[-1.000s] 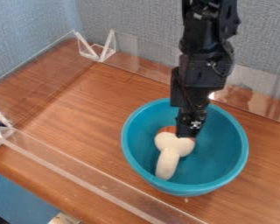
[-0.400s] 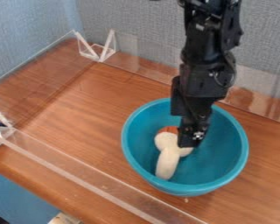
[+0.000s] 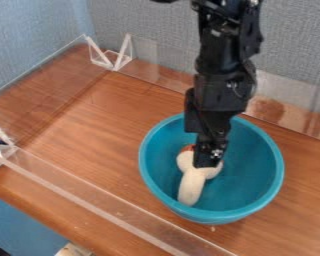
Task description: Put the mushroom in the blue bowl
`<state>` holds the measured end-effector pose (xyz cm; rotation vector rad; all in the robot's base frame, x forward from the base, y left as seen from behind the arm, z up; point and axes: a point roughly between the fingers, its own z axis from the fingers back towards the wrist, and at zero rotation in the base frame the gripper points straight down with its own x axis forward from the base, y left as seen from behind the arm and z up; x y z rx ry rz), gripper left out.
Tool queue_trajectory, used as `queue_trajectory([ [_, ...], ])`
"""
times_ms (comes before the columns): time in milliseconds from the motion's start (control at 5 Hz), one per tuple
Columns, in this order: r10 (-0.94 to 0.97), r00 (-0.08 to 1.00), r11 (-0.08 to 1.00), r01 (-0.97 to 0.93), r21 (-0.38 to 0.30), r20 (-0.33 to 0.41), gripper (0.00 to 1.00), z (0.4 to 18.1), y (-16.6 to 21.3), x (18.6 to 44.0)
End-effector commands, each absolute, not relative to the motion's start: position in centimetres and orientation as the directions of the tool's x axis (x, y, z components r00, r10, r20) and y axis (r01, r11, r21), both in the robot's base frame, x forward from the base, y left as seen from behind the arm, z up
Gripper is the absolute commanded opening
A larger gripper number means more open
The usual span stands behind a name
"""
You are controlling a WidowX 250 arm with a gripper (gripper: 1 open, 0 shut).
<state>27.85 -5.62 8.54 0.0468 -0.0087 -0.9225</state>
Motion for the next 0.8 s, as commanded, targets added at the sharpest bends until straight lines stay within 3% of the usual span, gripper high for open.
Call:
queue_trajectory([
  [0, -0.746, 0.665, 0.666, 0.742, 0.08, 0.036, 1.0, 9.8, -5.2, 29.5],
  [200, -0.696, 0.717, 0.717, 0.693, 0.076, 0.035, 1.0, 9.5, -4.7, 30.2],
  [600, -0.691, 0.722, 0.722, 0.688, 0.069, 0.033, 1.0, 11.4, -2.2, 29.6],
])
